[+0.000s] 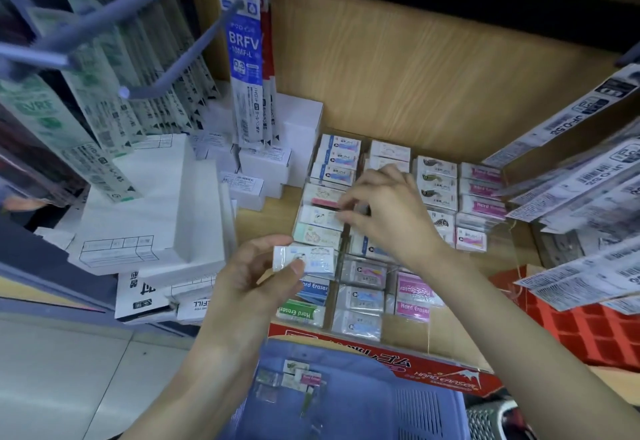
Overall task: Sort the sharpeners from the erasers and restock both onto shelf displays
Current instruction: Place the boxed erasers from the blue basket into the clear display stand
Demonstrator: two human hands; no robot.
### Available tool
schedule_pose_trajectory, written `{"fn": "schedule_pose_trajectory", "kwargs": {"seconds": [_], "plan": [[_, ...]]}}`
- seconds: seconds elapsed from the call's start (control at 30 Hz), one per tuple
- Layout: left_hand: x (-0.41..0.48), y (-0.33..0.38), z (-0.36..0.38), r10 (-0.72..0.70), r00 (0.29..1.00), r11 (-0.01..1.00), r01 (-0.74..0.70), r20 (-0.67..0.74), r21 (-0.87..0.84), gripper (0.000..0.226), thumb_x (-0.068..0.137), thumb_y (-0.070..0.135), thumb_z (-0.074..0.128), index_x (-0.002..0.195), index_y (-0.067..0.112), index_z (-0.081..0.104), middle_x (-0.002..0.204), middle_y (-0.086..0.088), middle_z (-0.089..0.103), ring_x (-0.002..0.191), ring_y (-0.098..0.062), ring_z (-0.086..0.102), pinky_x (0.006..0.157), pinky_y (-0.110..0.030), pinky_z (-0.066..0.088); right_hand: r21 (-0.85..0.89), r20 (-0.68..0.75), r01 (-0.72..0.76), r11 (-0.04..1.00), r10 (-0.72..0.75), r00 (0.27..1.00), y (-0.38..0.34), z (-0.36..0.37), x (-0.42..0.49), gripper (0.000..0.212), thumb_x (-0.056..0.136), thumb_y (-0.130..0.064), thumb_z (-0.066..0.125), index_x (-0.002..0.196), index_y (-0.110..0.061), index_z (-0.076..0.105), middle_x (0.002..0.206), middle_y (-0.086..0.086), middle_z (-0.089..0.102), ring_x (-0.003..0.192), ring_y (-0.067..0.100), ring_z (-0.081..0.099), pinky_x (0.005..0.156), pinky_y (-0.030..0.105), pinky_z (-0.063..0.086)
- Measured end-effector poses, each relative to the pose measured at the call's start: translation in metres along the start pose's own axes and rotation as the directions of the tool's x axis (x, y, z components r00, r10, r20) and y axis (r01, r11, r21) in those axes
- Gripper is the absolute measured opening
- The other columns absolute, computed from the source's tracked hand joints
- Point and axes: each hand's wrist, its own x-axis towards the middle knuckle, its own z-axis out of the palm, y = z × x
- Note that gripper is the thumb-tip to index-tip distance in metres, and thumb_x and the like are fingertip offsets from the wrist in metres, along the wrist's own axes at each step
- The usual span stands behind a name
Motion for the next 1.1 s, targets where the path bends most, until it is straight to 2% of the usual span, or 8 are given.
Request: {"fn": "schedule_pose_trajectory", "kwargs": {"seconds": [0.17,0.23,0.47,0.57,0.7,0.83,0.93,1.1], "plan": [[0.003,-0.003,0.000,0.011,1.000,1.000,-0.011,-0.005,-0.003,0.021,0.084,0.003,0.063,0.098,0.019,0.065,0.100,-0.004,0.072,0.099,-0.021,0.066,0.081,-0.027,0.049,-0.166,-0.086,0.068,0.984,-0.084,0.993,-0.007,0.021,-0.014,0.018,0.065,-0.021,0.084,0.078,-0.016,0.074,0.080,0.001,0.064,0.083,0.029,0.056,0.072,0.033,0.027],[0.003,-0.003,0.001,0.017,1.000,1.000,-0.018,-0.003,-0.005,0.022,0.084,0.003,0.064,0.096,0.021,0.066,0.103,-0.007,0.071,0.101,-0.023,0.066,0.081,-0.028,0.050,-0.200,-0.118,0.066,0.978,-0.091,0.989,-0.013,0.024,-0.012,0.021,0.059,-0.011,0.086,0.075,-0.014,0.073,0.087,0.003,0.065,0.086,0.030,0.057,0.073,0.033,0.028],[0.005,-0.006,0.001,0.024,1.000,1.000,-0.024,0.012,-0.015,0.022,0.083,0.002,0.064,0.095,0.020,0.066,0.102,-0.009,0.070,0.103,-0.024,0.065,0.079,-0.028,0.050,-0.102,-0.069,0.163,0.981,-0.171,0.983,-0.009,0.027,-0.014,0.035,0.065,-0.002,0.082,0.099,-0.007,0.071,0.096,0.006,0.072,0.084,0.028,0.067,0.086,0.033,0.049],[0.005,-0.007,0.001,0.022,1.000,0.999,-0.021,0.021,-0.023,0.022,0.083,0.001,0.064,0.096,0.018,0.066,0.101,-0.006,0.071,0.101,-0.022,0.065,0.080,-0.028,0.050,-0.173,-0.084,0.118,0.978,-0.134,0.987,-0.013,0.031,-0.015,0.016,0.067,-0.001,0.079,0.081,-0.005,0.071,0.086,0.008,0.070,0.076,0.029,0.065,0.084,0.034,0.049],[0.004,-0.006,0.002,0.024,0.999,0.999,-0.023,0.025,-0.035,0.022,0.084,0.000,0.062,0.097,0.018,0.065,0.096,-0.001,0.072,0.096,-0.017,0.066,0.079,-0.026,0.051,-0.194,-0.111,0.075,0.978,-0.098,0.989,-0.020,0.034,-0.009,0.032,0.043,0.015,0.074,0.061,-0.009,0.062,0.062,0.005,0.060,0.058,0.024,0.057,0.085,0.032,0.043],[0.005,-0.006,0.003,0.026,0.999,0.999,-0.025,0.025,-0.047,0.023,0.084,-0.002,0.062,0.098,0.015,0.064,0.085,0.005,0.072,0.088,-0.011,0.067,0.074,-0.020,0.055,-0.133,-0.119,0.110,0.985,-0.126,0.985,-0.021,0.036,-0.010,0.004,0.073,-0.002,0.066,0.071,-0.006,0.066,0.069,0.006,0.064,0.068,0.023,0.063,0.100,0.041,0.040],[0.006,-0.007,0.004,0.025,0.999,0.999,-0.024,0.022,-0.049,0.023,0.083,-0.002,0.063,0.099,0.015,0.065,0.090,0.001,0.072,0.091,-0.014,0.066,0.074,-0.020,0.056,-0.071,-0.067,0.066,0.995,-0.071,0.995,-0.017,0.033,-0.013,0.016,0.080,-0.015,0.057,0.077,-0.005,0.069,0.077,0.006,0.068,0.074,0.025,0.066,0.102,0.044,0.033],[0.005,-0.008,0.005,0.015,1.000,0.999,-0.014,0.027,-0.043,0.023,0.084,0.000,0.063,0.098,0.018,0.066,0.094,0.002,0.072,0.094,-0.014,0.067,0.076,-0.021,0.055,-0.126,-0.036,0.033,0.991,-0.038,0.999,-0.026,0.033,-0.007,0.015,0.078,-0.007,0.071,0.066,-0.003,0.063,0.061,0.007,0.058,0.057,0.030,0.059,0.101,0.051,0.039]]}}
